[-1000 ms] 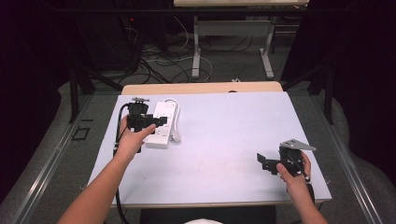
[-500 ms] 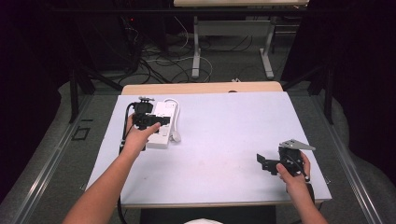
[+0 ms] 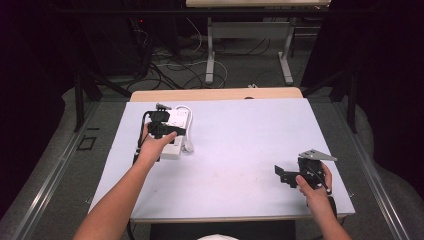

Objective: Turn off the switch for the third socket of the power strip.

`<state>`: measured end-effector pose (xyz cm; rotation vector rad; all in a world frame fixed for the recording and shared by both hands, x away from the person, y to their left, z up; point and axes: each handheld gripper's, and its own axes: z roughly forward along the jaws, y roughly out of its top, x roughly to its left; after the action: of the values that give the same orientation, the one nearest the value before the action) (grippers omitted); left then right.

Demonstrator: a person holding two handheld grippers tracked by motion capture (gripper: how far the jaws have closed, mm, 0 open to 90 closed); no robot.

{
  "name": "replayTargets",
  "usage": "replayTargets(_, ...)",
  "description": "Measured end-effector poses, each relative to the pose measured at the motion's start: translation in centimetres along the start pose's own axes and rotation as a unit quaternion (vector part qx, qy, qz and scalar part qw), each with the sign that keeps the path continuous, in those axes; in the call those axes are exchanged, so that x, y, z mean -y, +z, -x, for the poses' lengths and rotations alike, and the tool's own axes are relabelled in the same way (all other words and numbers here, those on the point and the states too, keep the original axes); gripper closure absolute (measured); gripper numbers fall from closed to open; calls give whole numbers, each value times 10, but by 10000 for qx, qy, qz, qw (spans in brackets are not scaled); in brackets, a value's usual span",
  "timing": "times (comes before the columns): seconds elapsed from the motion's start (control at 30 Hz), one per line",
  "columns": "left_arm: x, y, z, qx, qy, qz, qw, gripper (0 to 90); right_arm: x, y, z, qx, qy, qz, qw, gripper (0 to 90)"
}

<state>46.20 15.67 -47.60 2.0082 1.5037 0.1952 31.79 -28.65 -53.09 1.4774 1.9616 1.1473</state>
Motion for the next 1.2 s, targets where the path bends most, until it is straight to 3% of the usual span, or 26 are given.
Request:
replayTargets(0.27,0,8,-2,-34,-130,-237,9996,436,0,0,0,-4,-2,-23,10000,35)
replayTargets(0.4,-1,12,-4,-90,-307,-484,9983,473,0,1,0,-15,4,-35,10000,36)
replayTargets(0.67,-1,16,-8,-205,-472,-612,9968,572,1,1,1,-13,-53,-38,10000,37)
replayTargets(0.93,0,22,-10,-318,-514,-841,9946,660,1,1,1,-19,-18,-59,10000,37)
replayTargets(1.2,0,26,-11,-399,-620,-909,9931,752,1,1,1,-23,-38,-71,10000,37)
